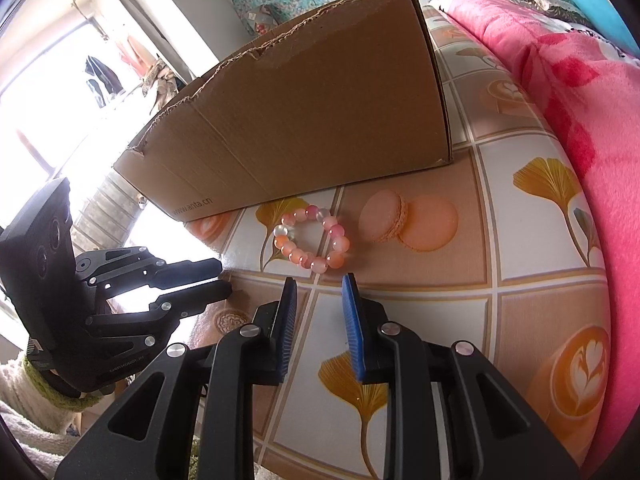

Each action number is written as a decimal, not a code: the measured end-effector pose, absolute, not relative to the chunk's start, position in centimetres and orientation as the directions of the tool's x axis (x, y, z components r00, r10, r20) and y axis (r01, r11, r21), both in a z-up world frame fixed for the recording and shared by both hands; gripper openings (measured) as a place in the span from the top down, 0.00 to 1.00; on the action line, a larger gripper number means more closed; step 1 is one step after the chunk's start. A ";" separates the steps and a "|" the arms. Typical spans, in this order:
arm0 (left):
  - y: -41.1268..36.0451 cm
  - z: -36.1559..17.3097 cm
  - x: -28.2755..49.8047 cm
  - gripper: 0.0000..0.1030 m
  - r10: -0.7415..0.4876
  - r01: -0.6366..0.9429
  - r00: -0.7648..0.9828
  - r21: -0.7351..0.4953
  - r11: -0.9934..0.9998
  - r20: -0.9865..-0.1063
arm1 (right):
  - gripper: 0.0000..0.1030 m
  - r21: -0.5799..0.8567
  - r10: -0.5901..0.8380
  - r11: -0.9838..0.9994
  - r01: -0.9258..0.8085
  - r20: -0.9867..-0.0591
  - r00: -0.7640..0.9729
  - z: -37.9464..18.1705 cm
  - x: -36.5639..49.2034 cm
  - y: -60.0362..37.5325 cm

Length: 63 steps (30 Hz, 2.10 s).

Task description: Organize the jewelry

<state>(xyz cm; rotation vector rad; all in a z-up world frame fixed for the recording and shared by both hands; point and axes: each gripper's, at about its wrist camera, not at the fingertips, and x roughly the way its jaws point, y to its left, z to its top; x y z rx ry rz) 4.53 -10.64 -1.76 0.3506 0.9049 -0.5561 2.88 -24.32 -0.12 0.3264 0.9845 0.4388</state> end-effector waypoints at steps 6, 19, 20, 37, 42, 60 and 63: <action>-11.0 -2.0 4.8 0.83 -0.332 0.633 0.485 0.063 0.772 -0.809 | 0.77 0.453 0.494 0.867 -0.208 -0.726 0.478 -0.2 2.9 -24.3; -11.0 -2.4 4.3 0.89 -0.394 0.671 0.470 0.029 0.741 -0.790 | 0.77 0.452 0.492 0.868 -0.206 -0.728 0.478 -0.1 2.9 -24.2; -11.2 -2.5 4.1 0.89 -0.388 0.664 0.476 0.033 0.747 -0.790 | 0.77 0.452 0.492 0.868 -0.206 -0.728 0.478 -0.1 2.9 -24.2; -12.1 -2.9 2.6 0.89 -0.257 0.426 0.575 0.016 0.904 -0.777 | 0.77 0.448 0.484 0.872 -0.196 -0.734 0.477 -0.1 2.9 -24.0; -11.1 -2.6 2.5 0.89 -0.247 0.395 0.588 0.007 0.919 -0.770 | 0.77 0.411 0.453 0.890 -0.199 -0.744 0.491 0.4 2.7 -23.8; -8.0 -3.0 2.6 0.89 -0.252 0.305 0.615 -0.069 0.950 -0.747 | 0.65 0.303 0.432 0.897 -0.321 -0.750 0.501 3.2 4.7 -18.8; -7.5 -3.0 2.6 0.89 -0.267 0.304 0.615 -0.090 0.948 -0.742 | 0.65 0.266 0.401 0.908 -0.323 -0.775 0.488 2.9 5.4 -17.9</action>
